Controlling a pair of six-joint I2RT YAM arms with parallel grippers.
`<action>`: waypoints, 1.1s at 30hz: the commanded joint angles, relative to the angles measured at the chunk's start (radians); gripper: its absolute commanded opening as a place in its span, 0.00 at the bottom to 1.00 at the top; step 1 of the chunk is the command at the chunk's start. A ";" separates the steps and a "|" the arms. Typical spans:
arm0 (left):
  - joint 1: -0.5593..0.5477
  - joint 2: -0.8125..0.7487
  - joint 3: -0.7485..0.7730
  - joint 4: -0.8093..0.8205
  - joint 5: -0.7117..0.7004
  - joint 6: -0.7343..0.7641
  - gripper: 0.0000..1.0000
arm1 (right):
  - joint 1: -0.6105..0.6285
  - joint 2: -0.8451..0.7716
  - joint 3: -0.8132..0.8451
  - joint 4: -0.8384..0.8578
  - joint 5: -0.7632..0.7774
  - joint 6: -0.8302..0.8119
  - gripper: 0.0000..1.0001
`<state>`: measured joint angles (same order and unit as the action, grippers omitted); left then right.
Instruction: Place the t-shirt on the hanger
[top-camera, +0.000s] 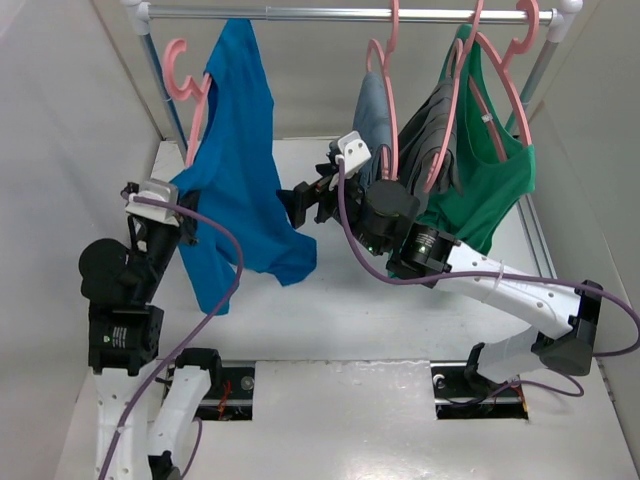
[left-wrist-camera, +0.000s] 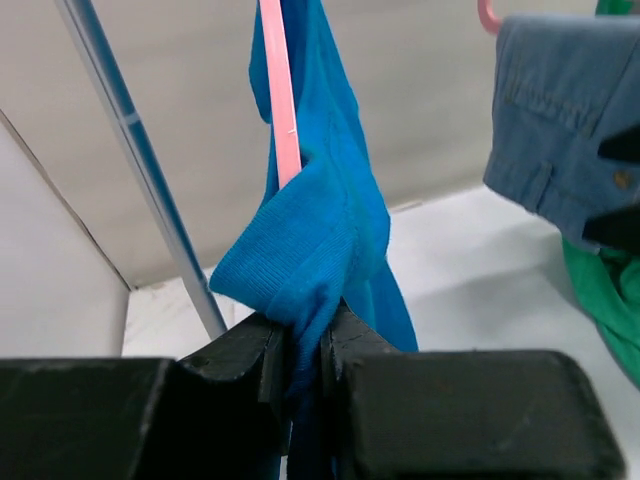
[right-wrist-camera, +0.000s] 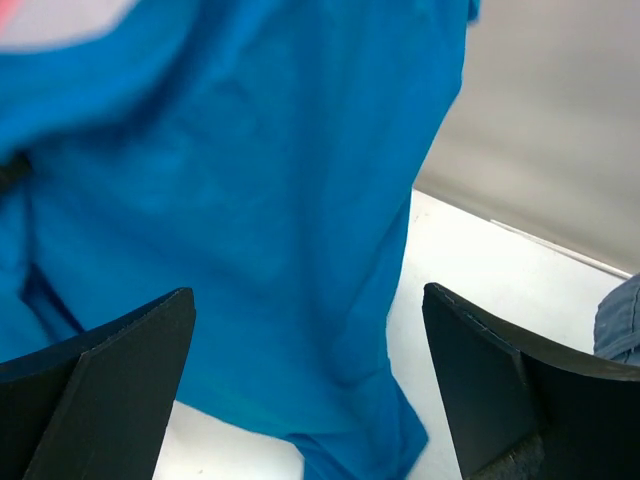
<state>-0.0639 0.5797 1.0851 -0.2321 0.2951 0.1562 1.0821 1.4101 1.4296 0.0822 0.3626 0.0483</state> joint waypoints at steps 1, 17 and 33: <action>-0.002 0.067 0.101 0.158 -0.042 0.000 0.00 | 0.002 -0.023 0.002 0.039 0.016 -0.019 1.00; -0.002 0.408 0.306 0.234 -0.131 -0.030 0.00 | 0.002 -0.109 -0.057 0.039 0.045 -0.056 1.00; -0.002 0.372 0.282 0.125 -0.065 0.023 0.62 | 0.002 -0.160 -0.109 -0.033 0.045 -0.086 1.00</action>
<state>-0.0639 1.0042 1.3319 -0.1398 0.2050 0.1596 1.0821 1.2900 1.3247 0.0578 0.3939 -0.0132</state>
